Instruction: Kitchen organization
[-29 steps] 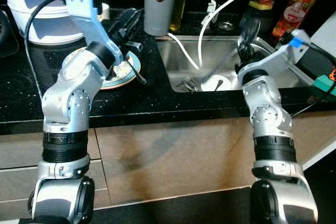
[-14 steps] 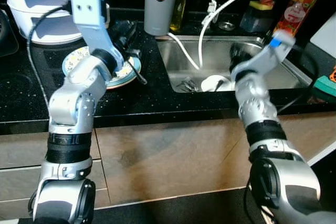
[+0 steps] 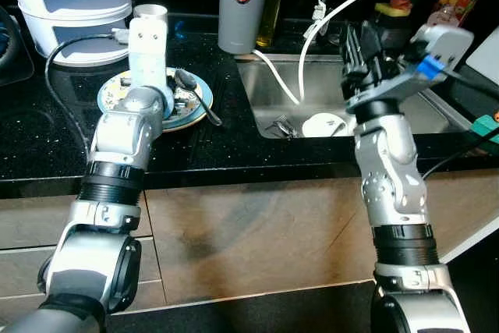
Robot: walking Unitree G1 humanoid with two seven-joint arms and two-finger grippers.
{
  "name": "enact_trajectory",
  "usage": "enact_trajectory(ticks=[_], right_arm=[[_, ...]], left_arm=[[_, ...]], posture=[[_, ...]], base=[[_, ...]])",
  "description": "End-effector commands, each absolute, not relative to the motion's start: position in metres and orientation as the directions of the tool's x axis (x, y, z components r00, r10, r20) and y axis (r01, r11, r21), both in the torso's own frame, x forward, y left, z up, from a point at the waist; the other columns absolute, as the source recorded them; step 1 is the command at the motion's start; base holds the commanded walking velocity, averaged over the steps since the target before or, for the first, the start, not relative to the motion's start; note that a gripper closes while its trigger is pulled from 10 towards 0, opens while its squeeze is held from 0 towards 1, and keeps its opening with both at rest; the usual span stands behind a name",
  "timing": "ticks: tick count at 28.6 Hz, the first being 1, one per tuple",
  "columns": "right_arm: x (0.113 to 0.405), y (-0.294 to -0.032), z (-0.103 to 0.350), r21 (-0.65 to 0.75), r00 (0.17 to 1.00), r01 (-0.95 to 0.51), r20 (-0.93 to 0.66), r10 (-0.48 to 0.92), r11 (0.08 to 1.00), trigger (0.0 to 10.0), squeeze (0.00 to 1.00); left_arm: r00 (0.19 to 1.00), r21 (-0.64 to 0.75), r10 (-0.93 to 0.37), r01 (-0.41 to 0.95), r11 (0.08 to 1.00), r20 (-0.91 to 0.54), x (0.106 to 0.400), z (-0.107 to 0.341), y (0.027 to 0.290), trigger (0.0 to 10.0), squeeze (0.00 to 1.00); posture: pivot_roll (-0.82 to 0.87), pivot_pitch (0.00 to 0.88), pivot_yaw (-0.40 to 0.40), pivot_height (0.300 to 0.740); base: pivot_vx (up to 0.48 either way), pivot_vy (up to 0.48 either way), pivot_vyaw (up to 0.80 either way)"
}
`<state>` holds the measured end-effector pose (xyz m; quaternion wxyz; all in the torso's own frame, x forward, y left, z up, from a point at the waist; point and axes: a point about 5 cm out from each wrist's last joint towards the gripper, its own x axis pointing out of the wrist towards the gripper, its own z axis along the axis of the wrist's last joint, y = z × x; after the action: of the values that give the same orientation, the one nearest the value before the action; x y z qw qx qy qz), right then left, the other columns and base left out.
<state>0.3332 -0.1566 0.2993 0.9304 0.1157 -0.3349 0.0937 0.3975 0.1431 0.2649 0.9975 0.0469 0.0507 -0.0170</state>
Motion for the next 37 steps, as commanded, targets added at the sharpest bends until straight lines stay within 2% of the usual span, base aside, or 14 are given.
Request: enact_trajectory(ticks=[1,6,26,35,36,37], right_arm=[[0.328,-0.156,0.304,0.151,0.753,-0.252,0.651,0.096,0.956,10.0,0.00],[0.324,-0.152,0.311,0.146,0.743,-0.264,0.661,0.104,0.954,10.0,0.00],[0.310,-0.142,0.309,0.137,0.754,-0.314,0.637,0.159,0.940,10.0,0.00],[0.310,-0.140,0.307,0.150,0.769,-0.322,0.618,0.165,0.935,10.0,0.00],[0.310,-0.140,0.307,0.150,0.770,-0.321,0.616,0.166,0.935,10.0,0.00],[0.310,-0.140,0.307,0.150,0.771,-0.321,0.615,0.166,0.935,10.0,0.00]], left_arm=[[0.993,0.114,-0.023,0.037,0.993,-0.119,0.404,0.265,0.141,10.0,0.00],[0.978,0.056,-0.027,0.040,0.998,-0.205,0.414,0.259,0.137,10.0,0.00],[0.974,0.134,0.032,-0.001,0.991,-0.224,0.423,0.271,0.157,10.0,0.00],[0.955,0.114,0.035,-0.001,0.994,-0.295,0.422,0.254,0.164,10.0,0.00],[0.947,0.092,0.013,0.018,0.996,-0.322,0.421,0.249,0.163,9.0,0.00],[0.937,0.065,-0.016,0.041,0.997,-0.350,0.420,0.244,0.161,9.0,0.00]], posture=[[0.08,0.000,-0.049,0.740],[0.08,0.003,-0.046,0.740],[0.10,0.103,-0.050,0.740],[0.10,0.129,-0.059,0.740],[0.10,0.130,-0.059,0.740],[0.10,0.130,-0.059,0.740]], base=[[0.000,0.000,0.00],[0.000,0.000,0.00],[0.000,0.000,0.00],[0.000,0.000,0.00],[0.000,0.000,0.00],[0.000,0.000,0.00]])
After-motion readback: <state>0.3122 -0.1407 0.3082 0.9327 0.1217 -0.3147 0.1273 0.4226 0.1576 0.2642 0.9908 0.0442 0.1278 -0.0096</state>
